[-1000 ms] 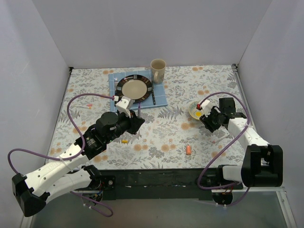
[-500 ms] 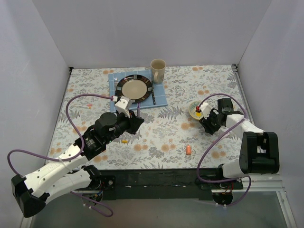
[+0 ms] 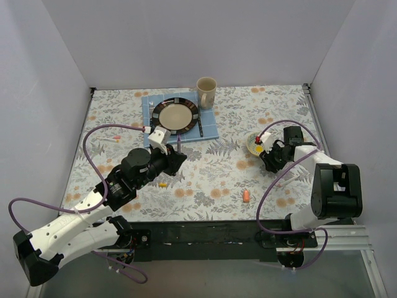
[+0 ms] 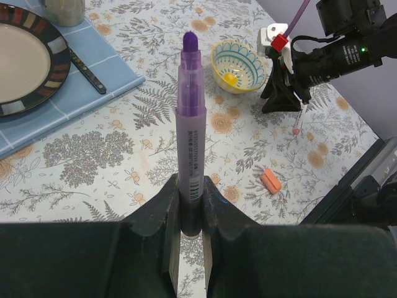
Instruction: Insert the pens into the pen caps
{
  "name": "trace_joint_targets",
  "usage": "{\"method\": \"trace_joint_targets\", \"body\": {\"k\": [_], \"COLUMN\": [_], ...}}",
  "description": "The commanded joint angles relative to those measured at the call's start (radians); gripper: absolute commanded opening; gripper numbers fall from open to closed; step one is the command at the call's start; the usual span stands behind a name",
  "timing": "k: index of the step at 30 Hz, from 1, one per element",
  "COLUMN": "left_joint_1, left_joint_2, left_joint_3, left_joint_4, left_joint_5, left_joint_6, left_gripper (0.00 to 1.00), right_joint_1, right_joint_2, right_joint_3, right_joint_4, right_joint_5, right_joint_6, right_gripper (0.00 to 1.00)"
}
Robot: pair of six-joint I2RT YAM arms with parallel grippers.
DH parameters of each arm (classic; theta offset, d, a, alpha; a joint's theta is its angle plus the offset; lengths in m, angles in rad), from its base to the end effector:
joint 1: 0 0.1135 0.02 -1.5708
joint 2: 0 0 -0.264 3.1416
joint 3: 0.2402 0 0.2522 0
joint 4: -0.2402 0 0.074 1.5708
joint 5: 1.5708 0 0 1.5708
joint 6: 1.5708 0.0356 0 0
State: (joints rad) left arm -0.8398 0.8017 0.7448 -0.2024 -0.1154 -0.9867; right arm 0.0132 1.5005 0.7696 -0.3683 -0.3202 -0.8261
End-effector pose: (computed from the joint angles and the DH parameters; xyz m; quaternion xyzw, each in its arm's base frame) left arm 0.1299 -0.1388 0.3211 -0.0931 0.7866 -0.4539 0.4082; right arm 0.2727 0.0148 0.1620 -0.4251 0.8614 0.0512 0.2731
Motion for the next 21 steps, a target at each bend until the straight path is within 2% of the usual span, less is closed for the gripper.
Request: {"method": "trace_joint_targets", "body": {"k": [1,6,10,16,21], "left_joint_1": [0.001,0.001,0.001,0.001,0.001], "left_joint_2": [-0.024,-0.032,-0.033,0.007,0.019], "left_joint_3": [-0.009,-0.009,-0.01,0.016,0.024], "left_joint_4": [0.012,0.015,0.034,0.044,0.029], "left_joint_5": [-0.017,-0.012,-0.01,0.002,-0.036], "left_joint_6": [0.014,0.014,0.008,-0.004,-0.047], "left_gripper": [0.0,0.0,0.0,0.0,0.0], "right_joint_1": [-0.002,-0.001,0.031,0.135,0.275], "right_joint_2": [0.044,0.032,0.03,0.023,-0.006], "right_joint_3": [0.036,0.037,0.031,-0.003,-0.004], "right_joint_4": [-0.044,-0.09,-0.112,-0.106,-0.095], "right_joint_5": [-0.003,-0.007,0.067,0.188,0.204], "right_joint_6": [0.001,0.065,0.142,0.263,0.352], "right_gripper": [0.43,0.33,0.24,0.13,0.05]}}
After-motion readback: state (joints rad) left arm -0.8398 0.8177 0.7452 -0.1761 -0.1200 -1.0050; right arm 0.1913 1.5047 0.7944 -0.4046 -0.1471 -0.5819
